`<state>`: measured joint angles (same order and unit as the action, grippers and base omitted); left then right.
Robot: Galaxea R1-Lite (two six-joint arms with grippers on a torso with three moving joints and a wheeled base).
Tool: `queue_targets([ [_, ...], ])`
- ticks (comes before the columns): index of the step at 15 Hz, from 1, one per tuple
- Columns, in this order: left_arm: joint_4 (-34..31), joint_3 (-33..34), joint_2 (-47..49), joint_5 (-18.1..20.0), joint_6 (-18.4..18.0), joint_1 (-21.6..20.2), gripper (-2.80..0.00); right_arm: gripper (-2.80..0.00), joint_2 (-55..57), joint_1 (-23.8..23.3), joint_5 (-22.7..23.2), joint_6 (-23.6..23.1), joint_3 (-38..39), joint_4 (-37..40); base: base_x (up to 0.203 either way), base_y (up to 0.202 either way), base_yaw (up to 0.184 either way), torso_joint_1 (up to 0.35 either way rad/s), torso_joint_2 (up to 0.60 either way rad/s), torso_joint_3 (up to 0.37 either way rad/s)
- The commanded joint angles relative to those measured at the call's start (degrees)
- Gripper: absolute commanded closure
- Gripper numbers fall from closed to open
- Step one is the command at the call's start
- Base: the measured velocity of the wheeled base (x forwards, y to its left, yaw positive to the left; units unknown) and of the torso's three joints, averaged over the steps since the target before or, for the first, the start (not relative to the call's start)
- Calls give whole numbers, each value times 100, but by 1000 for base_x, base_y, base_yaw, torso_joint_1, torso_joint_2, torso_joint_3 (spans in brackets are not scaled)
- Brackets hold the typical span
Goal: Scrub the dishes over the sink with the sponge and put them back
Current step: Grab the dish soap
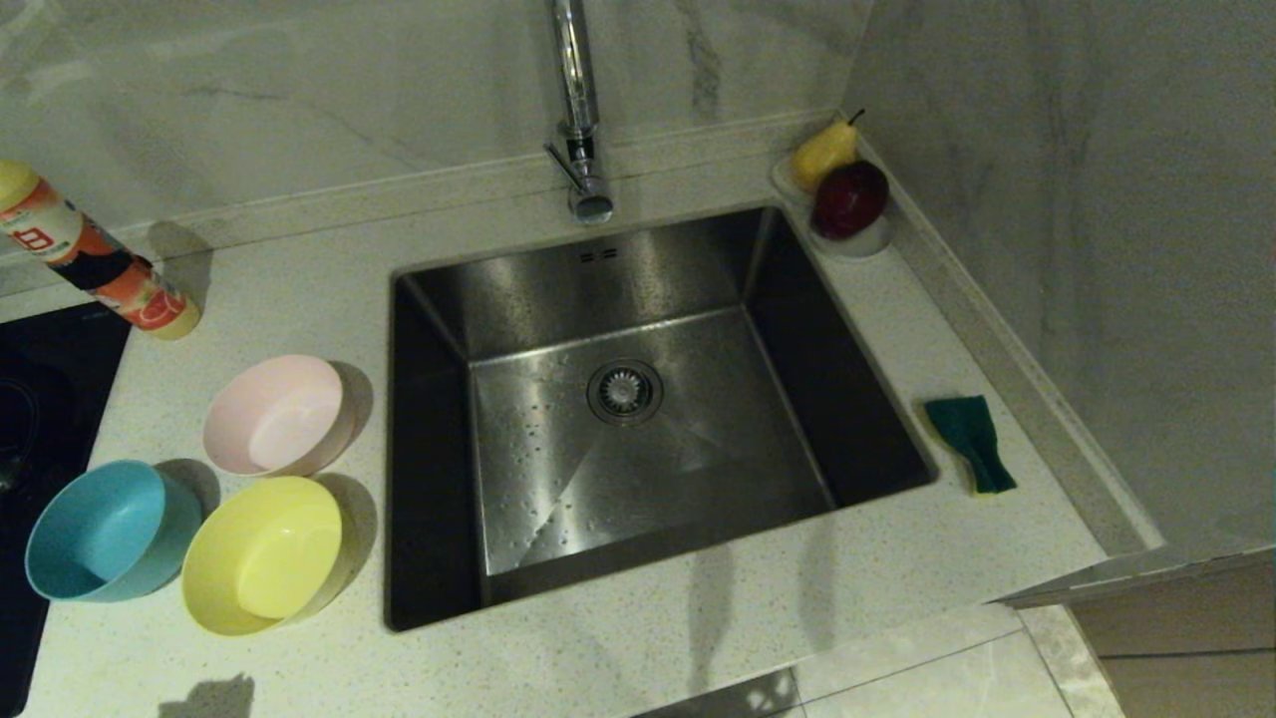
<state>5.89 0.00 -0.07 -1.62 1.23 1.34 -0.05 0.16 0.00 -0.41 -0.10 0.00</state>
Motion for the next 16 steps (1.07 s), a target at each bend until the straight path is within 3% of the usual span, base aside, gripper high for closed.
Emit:
queue_targets([
  [1, 6, 53, -10, -85, 17, -2, 0, 0, 5, 2, 0, -2, 1, 0, 0, 0, 0, 0, 0, 0],
  [3, -105, -406, 24, -492, 37, -2, 0, 0, -4, 2, 0, -2, 1, 0, 0, 0, 0, 0, 0, 0],
  [6, -165, -1223, 726, -647, 107, -2, 0, 0, -3, 2, 0, -2, 1, 0, 0, 0, 0, 0, 0, 0],
  [8, -138, -1718, 1605, -923, 388, -2, 0, 0, -4, 5, 0, -2, 1, 0, 0, 0, 0, 0, 0, 0],
  [12, -74, -2961, 3841, -1590, 1349, 0, 0, 0, 4, 2, 0, -2, 1, 0, 0, 0, 0, 0, 0, 0],
  [16, 675, -4036, 6023, -2160, 1670, -3, 0, 0, 1, 2, 0, -2, 1, 0, 0, 0, 0, 0, 0, 0],
])
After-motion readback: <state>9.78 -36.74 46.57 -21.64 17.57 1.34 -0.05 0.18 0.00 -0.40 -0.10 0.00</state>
